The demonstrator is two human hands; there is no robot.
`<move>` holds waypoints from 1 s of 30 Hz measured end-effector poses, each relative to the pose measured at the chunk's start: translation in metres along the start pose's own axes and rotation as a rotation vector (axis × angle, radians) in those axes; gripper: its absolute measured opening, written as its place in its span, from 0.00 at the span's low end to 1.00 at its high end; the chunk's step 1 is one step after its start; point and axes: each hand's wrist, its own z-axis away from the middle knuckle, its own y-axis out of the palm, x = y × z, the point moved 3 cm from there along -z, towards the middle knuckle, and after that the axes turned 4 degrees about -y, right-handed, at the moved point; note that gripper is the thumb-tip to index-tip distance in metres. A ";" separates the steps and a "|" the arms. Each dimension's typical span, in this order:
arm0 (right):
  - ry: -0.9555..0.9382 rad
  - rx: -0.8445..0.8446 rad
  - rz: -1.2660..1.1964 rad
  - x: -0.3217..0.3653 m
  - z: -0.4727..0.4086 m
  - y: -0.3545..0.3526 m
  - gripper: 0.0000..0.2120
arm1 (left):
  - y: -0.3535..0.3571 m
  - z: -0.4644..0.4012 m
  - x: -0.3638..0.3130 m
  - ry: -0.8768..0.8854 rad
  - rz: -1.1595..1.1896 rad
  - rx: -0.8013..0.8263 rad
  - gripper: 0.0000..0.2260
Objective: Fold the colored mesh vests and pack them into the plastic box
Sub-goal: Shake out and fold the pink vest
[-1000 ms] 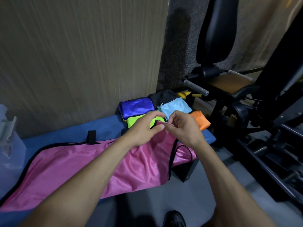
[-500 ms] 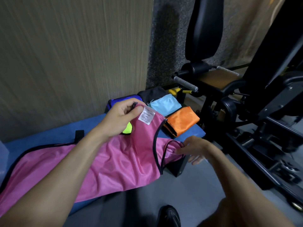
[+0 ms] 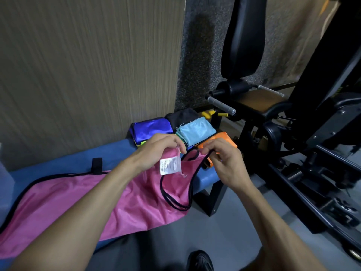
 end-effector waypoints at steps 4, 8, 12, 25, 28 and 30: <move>-0.008 -0.062 -0.105 0.003 -0.002 0.008 0.18 | -0.004 -0.014 0.013 -0.090 -0.162 -0.200 0.10; -0.004 -0.076 -0.118 0.006 -0.004 0.010 0.18 | 0.003 -0.014 0.013 -0.145 -0.250 -0.136 0.16; 0.019 -0.091 -0.082 0.007 -0.005 0.010 0.18 | 0.007 -0.013 0.010 -0.176 -0.268 -0.187 0.27; 0.284 -0.031 -0.109 0.009 0.001 -0.016 0.12 | 0.004 -0.027 0.011 -0.048 -0.058 -0.146 0.06; 0.286 -0.018 -0.208 0.017 -0.005 -0.007 0.04 | 0.008 -0.028 0.005 -0.005 -0.057 -0.104 0.05; 0.229 0.027 -0.150 0.019 -0.010 0.001 0.07 | 0.011 -0.027 0.002 0.024 -0.076 -0.068 0.05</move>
